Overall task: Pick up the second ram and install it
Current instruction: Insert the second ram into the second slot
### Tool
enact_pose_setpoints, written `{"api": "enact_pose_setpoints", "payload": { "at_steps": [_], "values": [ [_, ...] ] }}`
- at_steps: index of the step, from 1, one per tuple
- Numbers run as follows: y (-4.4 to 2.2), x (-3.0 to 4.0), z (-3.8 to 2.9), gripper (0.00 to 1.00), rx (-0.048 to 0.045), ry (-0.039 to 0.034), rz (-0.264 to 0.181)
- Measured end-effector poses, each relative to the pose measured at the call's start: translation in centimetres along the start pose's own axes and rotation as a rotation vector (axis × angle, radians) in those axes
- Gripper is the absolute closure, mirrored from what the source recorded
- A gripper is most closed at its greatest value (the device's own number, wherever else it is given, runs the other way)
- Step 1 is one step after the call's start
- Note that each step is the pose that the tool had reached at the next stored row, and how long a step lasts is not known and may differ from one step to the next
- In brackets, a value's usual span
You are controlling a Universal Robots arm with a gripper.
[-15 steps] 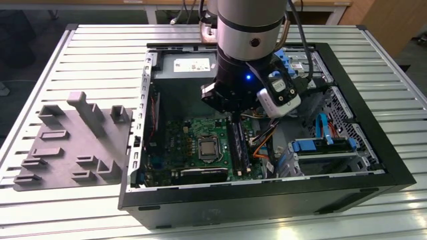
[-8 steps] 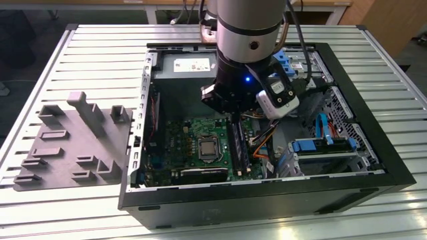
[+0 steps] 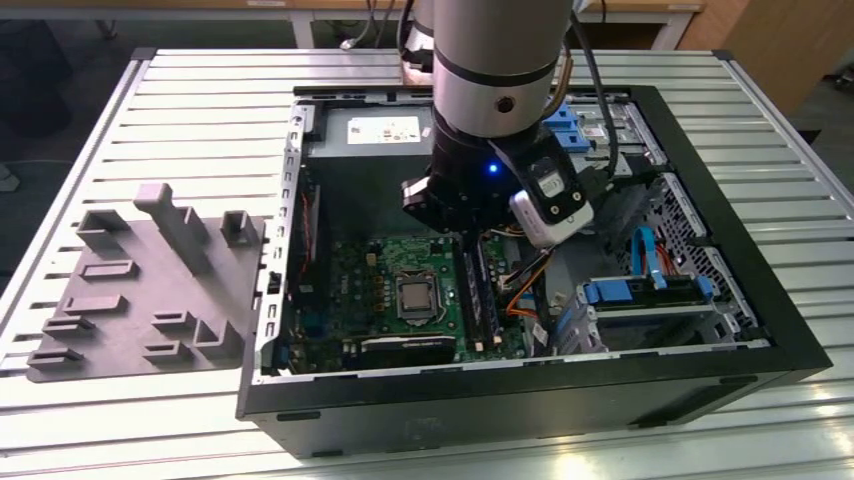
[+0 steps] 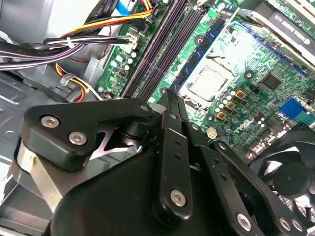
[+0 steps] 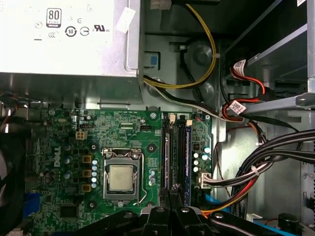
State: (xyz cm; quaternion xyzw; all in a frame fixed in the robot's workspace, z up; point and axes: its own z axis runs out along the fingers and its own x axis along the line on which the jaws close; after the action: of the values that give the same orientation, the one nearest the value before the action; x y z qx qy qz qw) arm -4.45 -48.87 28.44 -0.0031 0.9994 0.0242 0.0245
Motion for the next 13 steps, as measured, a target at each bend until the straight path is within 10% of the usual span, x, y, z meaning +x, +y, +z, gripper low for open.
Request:
{"api": "enact_pose_setpoints", "payload": {
  "at_steps": [13],
  "values": [
    [-0.11, 0.03, 0.51, 0.89, -0.0004, -0.0001, 0.000]
  ]
}}
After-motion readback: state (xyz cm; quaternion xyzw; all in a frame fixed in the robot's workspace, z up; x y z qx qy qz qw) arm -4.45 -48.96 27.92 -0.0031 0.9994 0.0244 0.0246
